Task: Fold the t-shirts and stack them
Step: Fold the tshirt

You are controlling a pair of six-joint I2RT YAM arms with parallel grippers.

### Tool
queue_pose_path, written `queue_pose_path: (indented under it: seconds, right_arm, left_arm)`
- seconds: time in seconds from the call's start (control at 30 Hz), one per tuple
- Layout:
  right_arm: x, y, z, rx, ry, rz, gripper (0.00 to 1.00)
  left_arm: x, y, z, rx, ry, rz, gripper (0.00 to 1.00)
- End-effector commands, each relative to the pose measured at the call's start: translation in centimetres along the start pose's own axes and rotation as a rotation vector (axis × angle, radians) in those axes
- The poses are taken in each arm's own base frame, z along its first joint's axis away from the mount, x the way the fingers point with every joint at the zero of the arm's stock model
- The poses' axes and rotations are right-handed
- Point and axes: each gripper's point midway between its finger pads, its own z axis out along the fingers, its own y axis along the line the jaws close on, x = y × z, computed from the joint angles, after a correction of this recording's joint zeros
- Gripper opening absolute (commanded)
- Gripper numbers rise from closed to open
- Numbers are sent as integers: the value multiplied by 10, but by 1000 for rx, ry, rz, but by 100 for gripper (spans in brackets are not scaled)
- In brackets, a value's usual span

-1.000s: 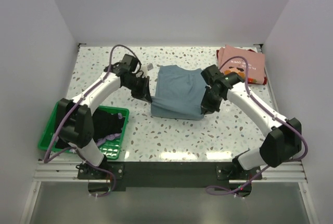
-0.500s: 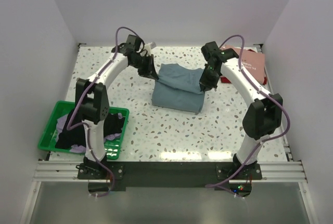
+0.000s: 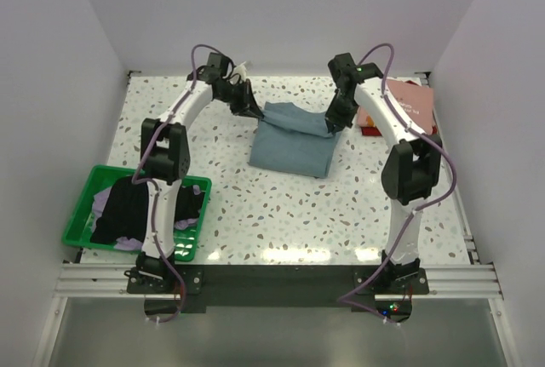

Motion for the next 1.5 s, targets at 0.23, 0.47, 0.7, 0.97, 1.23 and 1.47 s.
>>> queue_pose_path:
  seconds: [0.23,0.47,0.7,0.97,1.23,1.47]
  right_arm:
    - [-38,-4,13,37,-70,39,0]
    - [-52,-5,30,52,-104,58,0]
    - [-99,0,46,-8,-239,73,50]
    - [-105,8,29,-112,-270,37,69]
    - [-69,-2,35,-161,-209,36,69]
    - [-52,-13,59,-130,-170,33,64]
  left_arm:
    - [-46,-20,4,196,-114,57,0]
    - [-53,-14,17,233,-135,77,0]
    - [-76,-8,20,261,-228,117,76]
    - [-70,-6,2,218,-267,155,80]
    - [-42,16,2,108,-210,180,80]
    - [-25,20,22,96,-166,213,78]
